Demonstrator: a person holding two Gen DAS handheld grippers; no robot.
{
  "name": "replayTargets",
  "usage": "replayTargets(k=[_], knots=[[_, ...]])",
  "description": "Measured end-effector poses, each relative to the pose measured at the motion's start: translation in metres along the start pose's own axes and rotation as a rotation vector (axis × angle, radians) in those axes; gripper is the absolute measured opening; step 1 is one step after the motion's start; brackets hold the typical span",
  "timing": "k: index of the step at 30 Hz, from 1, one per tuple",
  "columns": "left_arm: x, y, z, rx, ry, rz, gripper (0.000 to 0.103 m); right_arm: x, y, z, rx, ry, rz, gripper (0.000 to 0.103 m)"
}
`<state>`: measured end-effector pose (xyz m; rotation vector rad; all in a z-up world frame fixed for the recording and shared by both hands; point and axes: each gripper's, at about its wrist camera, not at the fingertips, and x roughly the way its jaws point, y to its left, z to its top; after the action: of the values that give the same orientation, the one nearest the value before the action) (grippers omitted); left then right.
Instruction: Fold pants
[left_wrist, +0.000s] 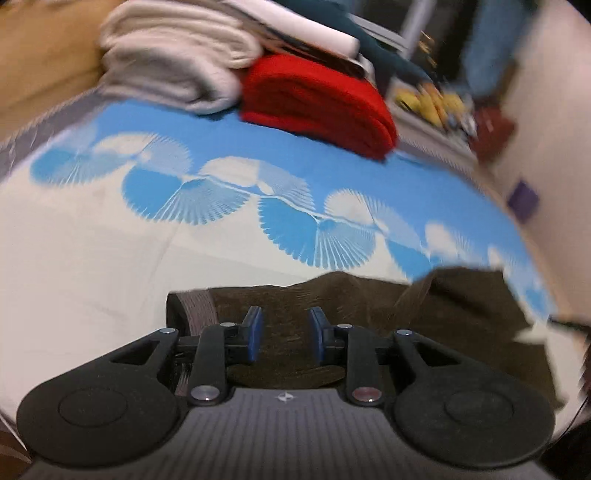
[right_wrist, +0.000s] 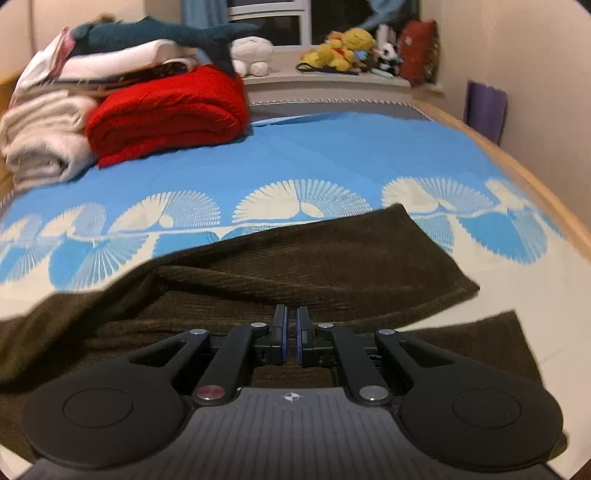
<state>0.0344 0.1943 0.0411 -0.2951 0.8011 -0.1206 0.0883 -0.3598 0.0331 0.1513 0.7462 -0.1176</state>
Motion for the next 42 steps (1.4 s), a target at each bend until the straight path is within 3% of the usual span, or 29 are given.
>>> replayTargets(k=[5,9,10,13,17,22,25,29,33,37,42], knots=[[0.015,0.026,-0.016,-0.189,0.034,-0.057,0.037,0.007,-0.011,0.002,0.164,0.017,0.049,0.005],[0.058,0.034,-0.041,-0.324,0.118,-0.083,0.041,0.007,-0.004,0.005,0.212,-0.012,0.089,0.005],[0.061,0.035,-0.042,-0.345,0.09,-0.081,0.044,0.008,-0.002,0.007,0.223,-0.02,0.1,0.005],[0.082,0.034,-0.042,-0.322,0.082,-0.025,0.055,0.012,-0.003,0.011,0.277,-0.027,0.145,0.005],[0.103,0.044,-0.041,-0.327,0.115,-0.045,0.064,0.026,-0.007,0.017,0.355,-0.009,0.186,0.005],[0.118,0.065,-0.04,-0.429,0.146,-0.083,0.065,0.059,-0.011,0.023,0.506,0.053,0.257,0.011],[0.123,0.064,-0.038,-0.4,0.171,-0.072,0.065,0.091,-0.001,0.032,0.53,0.085,0.282,0.012],[0.125,0.061,-0.037,-0.341,0.221,-0.06,0.065,0.144,0.015,0.038,0.55,0.147,0.291,0.035],[0.13,0.059,-0.037,-0.331,0.271,-0.042,0.066,0.19,0.031,0.04,0.582,0.227,0.308,0.036],[0.132,0.071,-0.038,-0.413,0.267,-0.018,0.067,0.22,0.041,0.045,0.63,0.237,0.341,0.045],[0.135,0.08,-0.037,-0.502,0.277,-0.001,0.067,0.262,0.057,0.046,0.602,0.277,0.337,0.045]])
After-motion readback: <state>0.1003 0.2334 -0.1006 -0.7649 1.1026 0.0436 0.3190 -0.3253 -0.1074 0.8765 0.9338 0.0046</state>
